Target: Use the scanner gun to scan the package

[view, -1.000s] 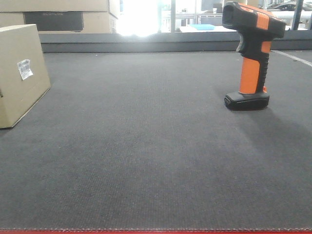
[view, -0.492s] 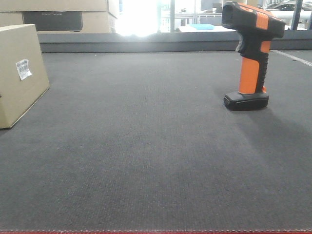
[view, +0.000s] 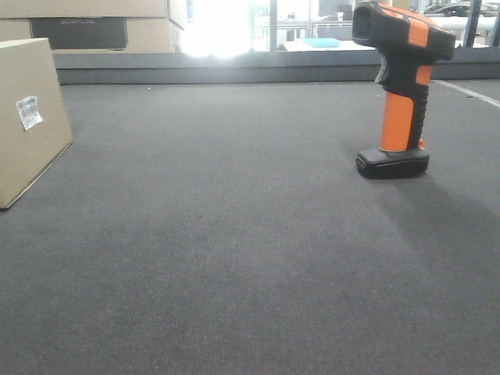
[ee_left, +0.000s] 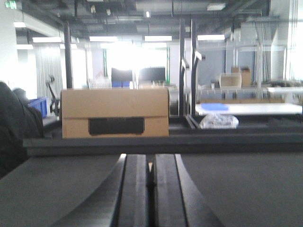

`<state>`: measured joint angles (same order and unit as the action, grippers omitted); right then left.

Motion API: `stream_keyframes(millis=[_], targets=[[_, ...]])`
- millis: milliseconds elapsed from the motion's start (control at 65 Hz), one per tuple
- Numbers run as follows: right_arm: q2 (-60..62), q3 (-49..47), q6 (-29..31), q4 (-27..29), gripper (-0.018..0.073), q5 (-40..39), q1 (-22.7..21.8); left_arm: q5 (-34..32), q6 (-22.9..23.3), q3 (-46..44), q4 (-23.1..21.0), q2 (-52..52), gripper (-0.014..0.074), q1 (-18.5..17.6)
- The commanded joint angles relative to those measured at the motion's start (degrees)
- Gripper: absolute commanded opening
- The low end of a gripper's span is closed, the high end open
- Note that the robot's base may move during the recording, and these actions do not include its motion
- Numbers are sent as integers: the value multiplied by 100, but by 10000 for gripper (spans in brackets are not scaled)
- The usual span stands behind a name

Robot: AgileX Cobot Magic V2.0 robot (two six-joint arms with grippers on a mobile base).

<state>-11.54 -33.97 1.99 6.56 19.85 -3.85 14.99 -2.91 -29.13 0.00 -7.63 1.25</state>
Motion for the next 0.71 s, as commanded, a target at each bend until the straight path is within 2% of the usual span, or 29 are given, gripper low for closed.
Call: stream_keyframes(millis=[0, 92, 169, 262, 338, 477, 692], targets=[[-547, -436, 19, 0, -1, 305, -37, 547, 37, -461, 0, -435, -10, -26], [-1075, -756, 19, 0, 260, 343, -37, 872, 37, -816, 0, -926, 162, -26], [-1389, -823, 19, 0, 428, 320, 27, 959, 37, -994, 0, -1296, 324, -26], [-1653, -823, 19, 0, 566, 359, 84, 959, 37, -1143, -175, -1696, 499, -26], [-1843, -823, 19, -30, 566, 336, 109, 959, 37, -1293, -395, -2052, 622, -26], [-2120, -836, 229, -30, 561, 298, 309, 1181, 37, -1683, -884, -2659, 587, -26], [-2579, -1073, 305, -30, 561, 502, 883, 2434, 52, -2689, -949, -3707, 587, -26]])
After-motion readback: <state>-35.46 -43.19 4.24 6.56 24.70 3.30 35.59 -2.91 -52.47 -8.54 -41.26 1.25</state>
